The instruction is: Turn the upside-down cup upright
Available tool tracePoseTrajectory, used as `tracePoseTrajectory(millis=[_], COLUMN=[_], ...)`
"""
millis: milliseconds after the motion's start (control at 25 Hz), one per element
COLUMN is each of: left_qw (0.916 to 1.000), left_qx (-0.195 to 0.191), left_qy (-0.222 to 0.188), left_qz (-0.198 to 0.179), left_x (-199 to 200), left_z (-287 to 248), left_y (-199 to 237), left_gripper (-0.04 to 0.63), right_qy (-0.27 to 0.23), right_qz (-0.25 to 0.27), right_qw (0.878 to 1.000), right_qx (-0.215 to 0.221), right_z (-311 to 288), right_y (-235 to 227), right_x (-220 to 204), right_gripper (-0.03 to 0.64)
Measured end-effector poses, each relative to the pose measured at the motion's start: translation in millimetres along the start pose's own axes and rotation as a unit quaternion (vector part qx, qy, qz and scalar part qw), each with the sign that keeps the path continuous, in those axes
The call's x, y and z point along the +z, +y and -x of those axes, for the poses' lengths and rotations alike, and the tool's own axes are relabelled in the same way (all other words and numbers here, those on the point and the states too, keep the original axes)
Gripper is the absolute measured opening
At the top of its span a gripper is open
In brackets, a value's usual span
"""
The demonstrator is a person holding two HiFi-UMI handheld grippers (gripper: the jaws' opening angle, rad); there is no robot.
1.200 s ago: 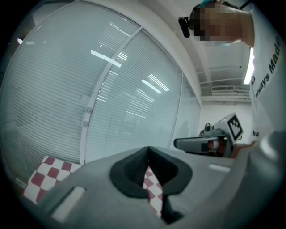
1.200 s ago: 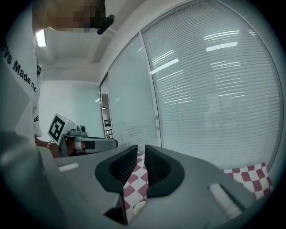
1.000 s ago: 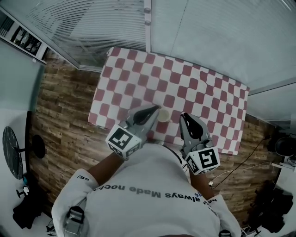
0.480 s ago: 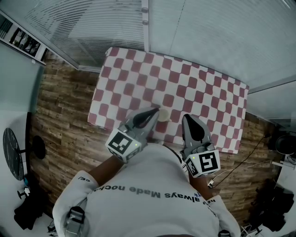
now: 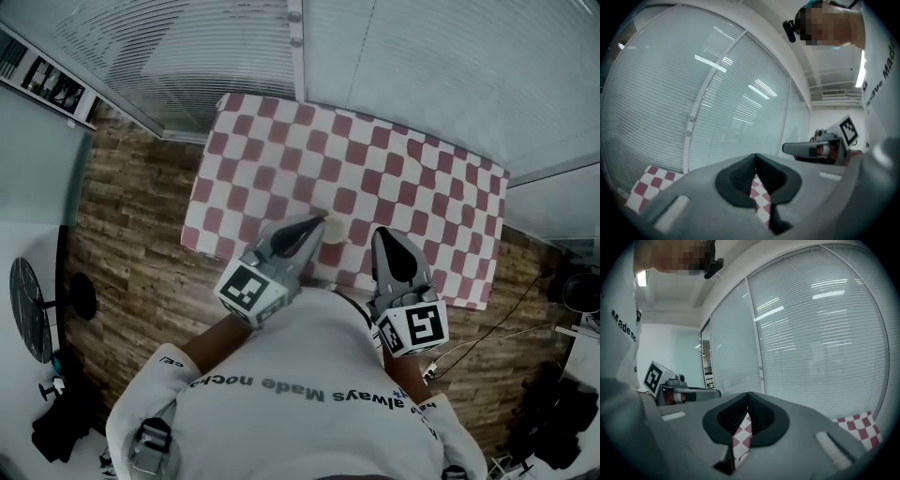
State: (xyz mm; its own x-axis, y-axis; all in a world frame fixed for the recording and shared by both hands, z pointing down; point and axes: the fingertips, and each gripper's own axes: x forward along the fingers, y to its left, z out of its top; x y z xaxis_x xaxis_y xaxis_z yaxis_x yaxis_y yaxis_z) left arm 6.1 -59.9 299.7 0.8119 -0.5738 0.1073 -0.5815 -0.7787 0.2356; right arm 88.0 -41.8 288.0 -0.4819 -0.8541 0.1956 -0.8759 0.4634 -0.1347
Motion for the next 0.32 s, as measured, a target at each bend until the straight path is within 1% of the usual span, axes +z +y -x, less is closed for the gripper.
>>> tracePoseTrajectory(millis=[160,320], left_qw=[1.0000,1.0000], left_qx=[-0.001,0.002], left_qy=[0.000,-0.003], left_qz=[0.000,0.009], left_x=[0.7,-1.0], left_z=[0.0,1.0], left_y=[1.9,5.6], left_gripper=[0.005,0.005], right_qy=[0.002,0.003], right_qz=[0.002,0.002], right_qw=[1.000,1.000], right_qx=[0.000,0.001], right_z=[-1.2,-4.1], right_y=[0.9,2.3], right_x=[0.1,-0.5], right_gripper=[0.002,0.002])
